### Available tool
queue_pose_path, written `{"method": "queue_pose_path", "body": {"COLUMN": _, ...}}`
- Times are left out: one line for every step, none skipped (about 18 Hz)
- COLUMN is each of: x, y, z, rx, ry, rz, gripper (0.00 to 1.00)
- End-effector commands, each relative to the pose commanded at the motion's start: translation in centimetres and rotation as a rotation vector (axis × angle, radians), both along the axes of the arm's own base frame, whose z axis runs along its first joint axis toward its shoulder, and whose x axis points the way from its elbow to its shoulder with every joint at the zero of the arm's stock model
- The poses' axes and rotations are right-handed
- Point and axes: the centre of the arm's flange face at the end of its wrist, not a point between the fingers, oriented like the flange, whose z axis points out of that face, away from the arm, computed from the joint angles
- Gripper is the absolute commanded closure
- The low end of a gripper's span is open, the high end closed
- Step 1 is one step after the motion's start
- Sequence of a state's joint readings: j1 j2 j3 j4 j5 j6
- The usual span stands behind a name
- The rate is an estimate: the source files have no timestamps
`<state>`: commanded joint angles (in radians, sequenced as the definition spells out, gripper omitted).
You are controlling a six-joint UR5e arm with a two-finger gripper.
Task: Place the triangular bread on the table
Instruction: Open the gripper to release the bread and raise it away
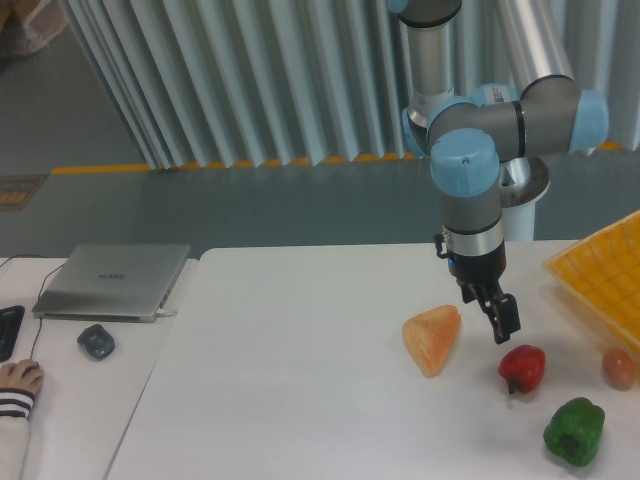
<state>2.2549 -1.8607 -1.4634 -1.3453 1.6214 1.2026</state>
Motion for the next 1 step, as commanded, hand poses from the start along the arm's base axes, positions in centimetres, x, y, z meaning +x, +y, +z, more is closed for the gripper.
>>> {"method": "queue_pose_path", "body": {"x": -0.06, "y": -0.07, "z": 0.09, "rx": 0.001, "ry": 0.001, "rz": 0.000, "gripper": 0.00}}
